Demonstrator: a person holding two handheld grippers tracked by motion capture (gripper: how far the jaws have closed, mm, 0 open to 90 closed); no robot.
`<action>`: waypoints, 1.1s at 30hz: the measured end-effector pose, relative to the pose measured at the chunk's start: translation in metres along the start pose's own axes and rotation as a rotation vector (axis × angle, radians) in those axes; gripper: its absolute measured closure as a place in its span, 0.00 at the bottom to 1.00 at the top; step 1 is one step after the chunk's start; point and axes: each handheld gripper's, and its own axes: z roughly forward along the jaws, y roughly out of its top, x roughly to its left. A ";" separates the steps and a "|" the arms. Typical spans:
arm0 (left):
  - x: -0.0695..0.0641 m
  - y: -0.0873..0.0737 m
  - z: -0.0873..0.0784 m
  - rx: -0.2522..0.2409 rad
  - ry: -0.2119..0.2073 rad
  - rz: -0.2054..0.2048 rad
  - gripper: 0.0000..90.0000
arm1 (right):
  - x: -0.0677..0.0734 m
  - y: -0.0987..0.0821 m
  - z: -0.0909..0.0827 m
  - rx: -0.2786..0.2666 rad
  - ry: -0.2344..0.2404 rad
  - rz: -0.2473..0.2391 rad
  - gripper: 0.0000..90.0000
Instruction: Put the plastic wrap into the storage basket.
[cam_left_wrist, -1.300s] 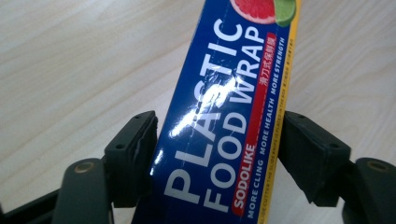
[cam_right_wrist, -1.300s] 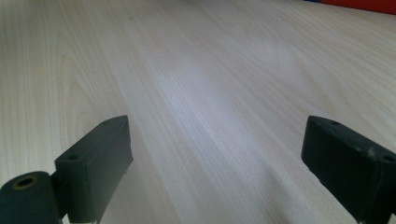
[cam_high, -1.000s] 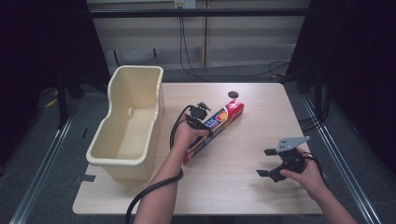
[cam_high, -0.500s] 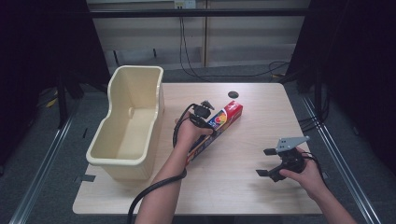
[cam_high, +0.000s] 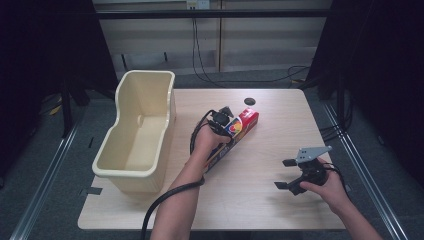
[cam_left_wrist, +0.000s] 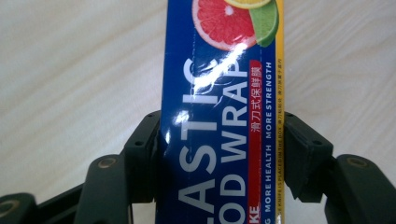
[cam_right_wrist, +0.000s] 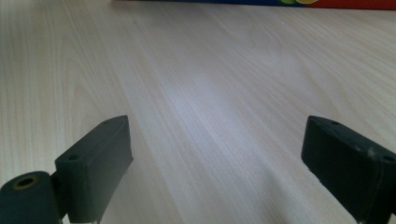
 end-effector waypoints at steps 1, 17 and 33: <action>0.000 0.000 0.000 0.006 -0.005 -0.008 0.45 | 0.000 0.000 0.000 0.000 0.006 -0.001 0.09; -0.004 -0.003 -0.047 0.107 -0.067 -0.059 0.45 | 0.000 0.000 0.000 -0.007 0.001 0.002 0.09; -0.003 -0.001 -0.097 0.128 -0.087 -0.096 0.45 | 0.000 0.001 0.000 -0.011 -0.001 -0.006 0.09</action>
